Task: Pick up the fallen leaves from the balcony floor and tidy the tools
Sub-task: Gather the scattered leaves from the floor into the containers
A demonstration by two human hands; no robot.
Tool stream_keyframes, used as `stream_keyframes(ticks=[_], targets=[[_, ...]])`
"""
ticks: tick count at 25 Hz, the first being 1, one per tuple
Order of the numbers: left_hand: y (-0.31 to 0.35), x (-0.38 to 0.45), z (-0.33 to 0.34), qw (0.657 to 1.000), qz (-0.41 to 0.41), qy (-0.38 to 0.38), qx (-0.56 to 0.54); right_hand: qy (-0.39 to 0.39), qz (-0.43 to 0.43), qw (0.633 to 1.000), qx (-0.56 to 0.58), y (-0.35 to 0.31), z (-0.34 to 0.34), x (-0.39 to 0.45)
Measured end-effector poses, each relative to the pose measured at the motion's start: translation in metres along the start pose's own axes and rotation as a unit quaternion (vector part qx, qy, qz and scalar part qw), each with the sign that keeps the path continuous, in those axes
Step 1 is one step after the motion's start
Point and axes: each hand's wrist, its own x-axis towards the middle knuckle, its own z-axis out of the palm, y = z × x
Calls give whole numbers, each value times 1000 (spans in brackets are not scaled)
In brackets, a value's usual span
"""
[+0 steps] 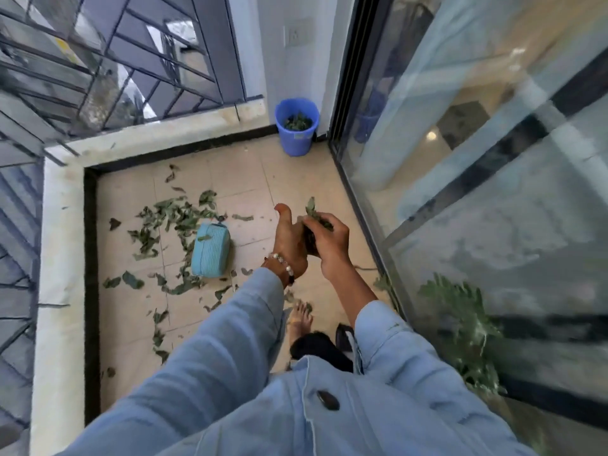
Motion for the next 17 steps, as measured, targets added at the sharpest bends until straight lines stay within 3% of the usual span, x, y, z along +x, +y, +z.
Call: stream_keyframes(ticks=[4, 11, 17], targets=[[68, 55, 35, 998, 19, 53, -12, -30, -5, 999, -17, -66, 15, 75], [159, 167, 59, 995, 28, 65, -67, -9, 33, 999, 40, -139, 36, 203], [271, 306, 77, 996, 28, 74, -37, 7, 58, 998, 36, -210, 90, 358]])
